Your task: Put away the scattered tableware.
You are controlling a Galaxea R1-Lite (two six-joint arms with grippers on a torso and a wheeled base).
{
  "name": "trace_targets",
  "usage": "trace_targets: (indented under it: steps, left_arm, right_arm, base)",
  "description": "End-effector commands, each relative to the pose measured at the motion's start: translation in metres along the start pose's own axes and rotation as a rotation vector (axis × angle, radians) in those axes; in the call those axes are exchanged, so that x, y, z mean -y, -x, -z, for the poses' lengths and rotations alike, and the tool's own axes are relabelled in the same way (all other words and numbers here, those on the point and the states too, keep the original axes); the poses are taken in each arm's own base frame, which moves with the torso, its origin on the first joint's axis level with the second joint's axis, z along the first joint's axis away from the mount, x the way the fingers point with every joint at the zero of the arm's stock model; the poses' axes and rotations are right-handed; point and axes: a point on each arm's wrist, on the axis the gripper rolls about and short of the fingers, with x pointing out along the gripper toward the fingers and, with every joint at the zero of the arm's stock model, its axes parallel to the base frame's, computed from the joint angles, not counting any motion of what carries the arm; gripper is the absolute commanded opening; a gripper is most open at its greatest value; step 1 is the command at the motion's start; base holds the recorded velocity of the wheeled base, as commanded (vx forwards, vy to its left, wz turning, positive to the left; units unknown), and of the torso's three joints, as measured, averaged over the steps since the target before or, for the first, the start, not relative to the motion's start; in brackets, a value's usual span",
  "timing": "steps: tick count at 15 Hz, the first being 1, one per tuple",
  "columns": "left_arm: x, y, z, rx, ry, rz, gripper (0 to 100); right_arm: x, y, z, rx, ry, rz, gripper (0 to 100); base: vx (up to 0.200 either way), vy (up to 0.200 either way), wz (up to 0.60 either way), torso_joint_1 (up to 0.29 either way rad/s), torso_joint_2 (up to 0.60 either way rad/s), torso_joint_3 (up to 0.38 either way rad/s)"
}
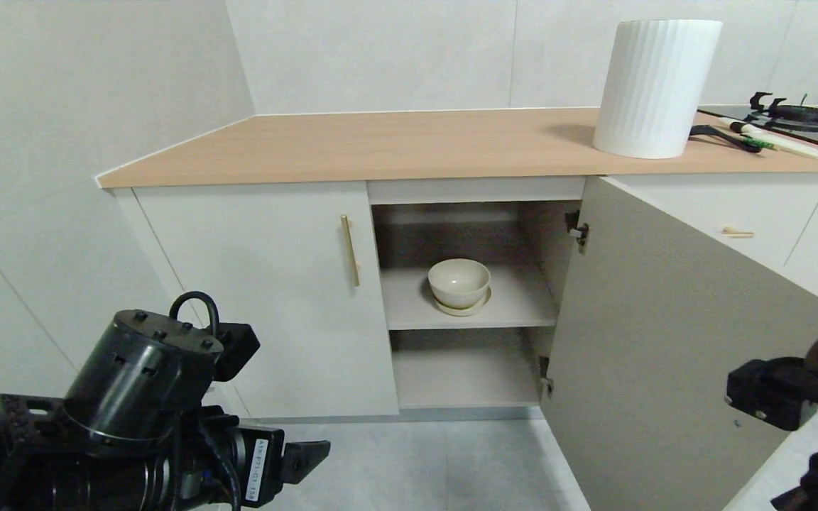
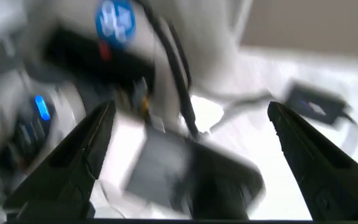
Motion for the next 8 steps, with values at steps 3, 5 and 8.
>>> trace_targets:
  steps: [3,5,8]
  left_arm:
    - [0.000,0.000,0.000,0.000,0.000,-0.001,100]
    - [0.000,0.000,-0.001,0.002,0.002,0.000,100]
    - [0.000,0.000,0.000,-0.001,0.000,0.000,100]
  right_arm:
    - [0.006,0.038,0.022,0.019,0.039,0.032,100]
    - [0.009,0.043,0.026,0.046,0.034,0.089,100]
    - [0.018,0.049,0.024,0.108,-0.027,0.196,100]
  base:
    - [0.000,0.000,0.00,0.000,0.00,0.000]
    - [0.000,0.000,0.00,0.000,0.00,0.000]
    - [0.000,0.000,0.00,0.000,0.00,0.000]
